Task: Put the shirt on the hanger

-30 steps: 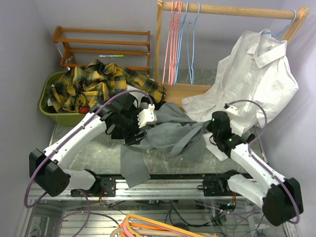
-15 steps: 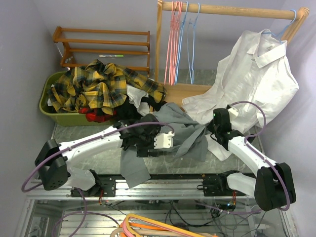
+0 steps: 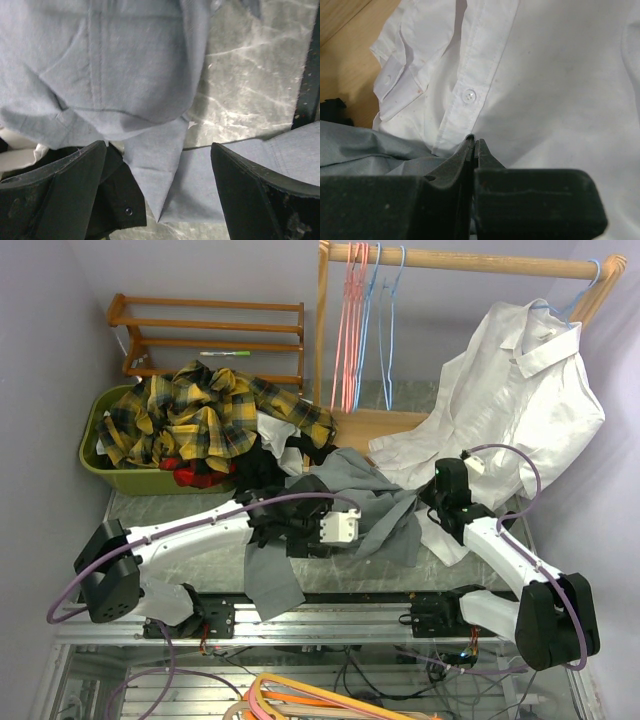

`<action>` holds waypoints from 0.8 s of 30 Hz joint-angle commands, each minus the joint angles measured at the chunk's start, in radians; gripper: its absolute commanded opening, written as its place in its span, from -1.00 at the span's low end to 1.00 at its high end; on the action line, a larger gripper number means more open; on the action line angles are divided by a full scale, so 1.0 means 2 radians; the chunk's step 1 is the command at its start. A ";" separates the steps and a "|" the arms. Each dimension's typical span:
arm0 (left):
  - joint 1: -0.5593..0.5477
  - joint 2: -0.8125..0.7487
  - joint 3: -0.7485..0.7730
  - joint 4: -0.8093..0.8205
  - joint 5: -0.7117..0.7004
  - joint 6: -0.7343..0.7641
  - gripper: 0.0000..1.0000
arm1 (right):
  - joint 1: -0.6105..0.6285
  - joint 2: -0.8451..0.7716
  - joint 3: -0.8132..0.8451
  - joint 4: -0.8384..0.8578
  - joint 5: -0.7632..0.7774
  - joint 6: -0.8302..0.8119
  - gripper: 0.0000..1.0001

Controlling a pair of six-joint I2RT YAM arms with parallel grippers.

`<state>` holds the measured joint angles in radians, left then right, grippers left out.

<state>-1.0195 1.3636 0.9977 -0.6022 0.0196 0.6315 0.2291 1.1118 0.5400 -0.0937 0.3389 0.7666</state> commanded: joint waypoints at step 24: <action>-0.022 -0.003 0.047 0.026 -0.044 0.006 -0.86 | -0.008 -0.088 0.004 0.006 -0.070 -0.020 -1.00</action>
<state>-1.0931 1.4380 0.9958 -0.4572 -0.1089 0.6750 0.2199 0.9890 0.5198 -0.0601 0.2352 0.7544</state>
